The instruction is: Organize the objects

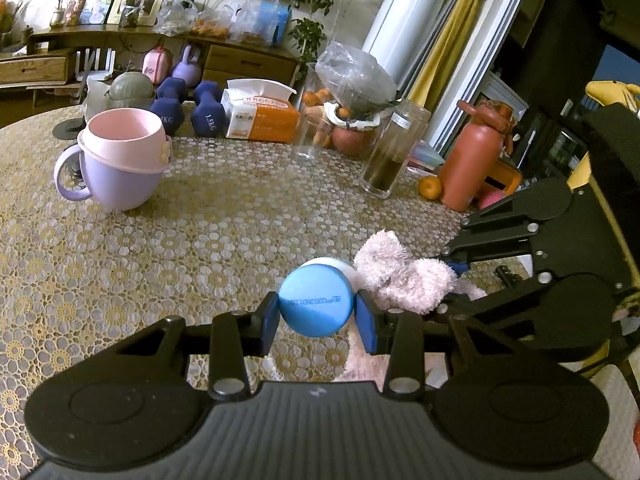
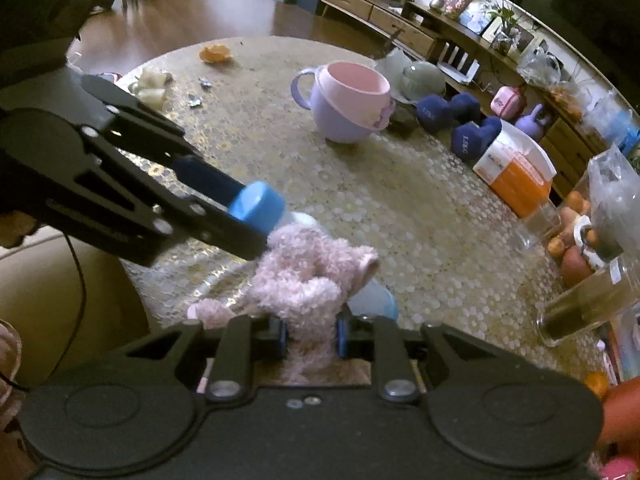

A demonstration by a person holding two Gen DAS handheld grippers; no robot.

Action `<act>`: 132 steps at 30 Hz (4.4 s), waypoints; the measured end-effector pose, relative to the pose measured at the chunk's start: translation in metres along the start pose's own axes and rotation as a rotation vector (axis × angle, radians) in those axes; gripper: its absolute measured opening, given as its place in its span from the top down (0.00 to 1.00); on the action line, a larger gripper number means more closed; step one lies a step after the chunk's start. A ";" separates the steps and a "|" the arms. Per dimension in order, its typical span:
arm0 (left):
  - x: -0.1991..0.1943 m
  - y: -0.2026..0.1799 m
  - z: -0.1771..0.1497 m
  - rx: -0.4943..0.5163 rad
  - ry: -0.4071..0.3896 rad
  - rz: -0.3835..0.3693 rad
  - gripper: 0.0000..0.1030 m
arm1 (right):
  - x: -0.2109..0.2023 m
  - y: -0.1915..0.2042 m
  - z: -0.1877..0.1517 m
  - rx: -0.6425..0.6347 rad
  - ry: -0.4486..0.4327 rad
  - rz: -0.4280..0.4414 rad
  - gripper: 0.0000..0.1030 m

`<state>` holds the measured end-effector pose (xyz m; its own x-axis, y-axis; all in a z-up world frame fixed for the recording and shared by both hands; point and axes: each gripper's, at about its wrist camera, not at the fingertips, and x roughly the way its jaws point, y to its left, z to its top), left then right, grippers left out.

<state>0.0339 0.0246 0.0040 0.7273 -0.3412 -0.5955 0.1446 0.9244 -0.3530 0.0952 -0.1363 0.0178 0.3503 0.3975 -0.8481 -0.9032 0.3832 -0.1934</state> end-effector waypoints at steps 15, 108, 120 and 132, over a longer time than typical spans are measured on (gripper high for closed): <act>0.000 -0.003 0.001 0.004 0.003 -0.024 0.63 | 0.055 -0.034 -0.023 0.003 0.153 -0.103 0.81; 0.025 0.103 0.011 -0.143 0.047 0.245 0.38 | 0.032 0.003 0.044 -0.243 0.051 -0.006 0.80; 0.036 0.111 0.013 -0.196 0.053 0.180 0.64 | 0.074 0.018 0.084 -0.266 0.043 0.044 0.80; 0.037 0.106 0.015 -0.154 0.048 0.189 0.72 | 0.079 -0.001 0.073 -0.228 0.106 0.024 0.80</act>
<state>0.0857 0.1124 -0.0446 0.6987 -0.1757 -0.6935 -0.0976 0.9369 -0.3357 0.1421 -0.0445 -0.0129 0.3112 0.3096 -0.8985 -0.9477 0.1718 -0.2690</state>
